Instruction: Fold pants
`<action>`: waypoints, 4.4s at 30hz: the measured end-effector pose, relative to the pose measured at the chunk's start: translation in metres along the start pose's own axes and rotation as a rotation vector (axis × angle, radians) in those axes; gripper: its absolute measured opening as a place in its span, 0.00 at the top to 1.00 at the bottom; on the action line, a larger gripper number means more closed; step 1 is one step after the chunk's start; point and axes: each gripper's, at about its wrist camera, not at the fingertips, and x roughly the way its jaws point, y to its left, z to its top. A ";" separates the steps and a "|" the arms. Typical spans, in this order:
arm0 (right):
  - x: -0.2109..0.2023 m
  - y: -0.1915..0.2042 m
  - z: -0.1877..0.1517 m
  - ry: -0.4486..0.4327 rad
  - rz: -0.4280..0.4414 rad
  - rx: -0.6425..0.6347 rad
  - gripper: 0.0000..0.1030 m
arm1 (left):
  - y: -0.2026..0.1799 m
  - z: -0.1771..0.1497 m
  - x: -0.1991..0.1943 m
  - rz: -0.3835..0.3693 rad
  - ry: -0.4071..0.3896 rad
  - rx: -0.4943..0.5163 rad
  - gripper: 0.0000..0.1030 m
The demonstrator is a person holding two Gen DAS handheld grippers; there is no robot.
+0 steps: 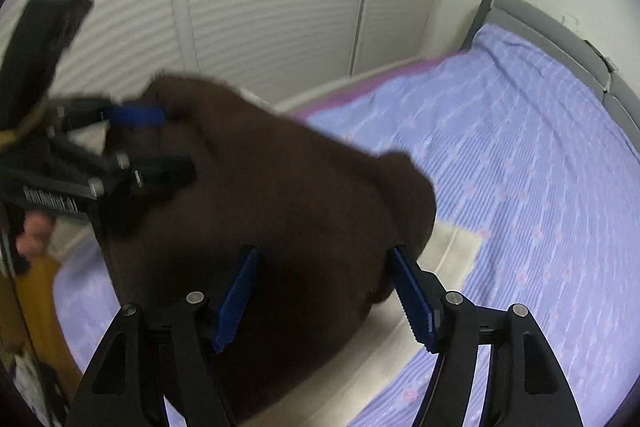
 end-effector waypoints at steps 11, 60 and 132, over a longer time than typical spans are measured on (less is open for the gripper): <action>0.008 -0.031 -0.013 0.040 0.063 0.228 0.21 | -0.015 0.002 -0.026 0.016 -0.050 0.046 0.13; -0.737 -0.164 -0.397 -0.294 -0.358 0.535 0.18 | -0.634 -0.120 -0.488 0.167 -0.236 -0.007 0.01; -0.802 -0.132 -0.457 -0.330 -0.538 0.657 0.09 | -0.663 -0.156 -0.518 0.105 -0.296 0.062 0.00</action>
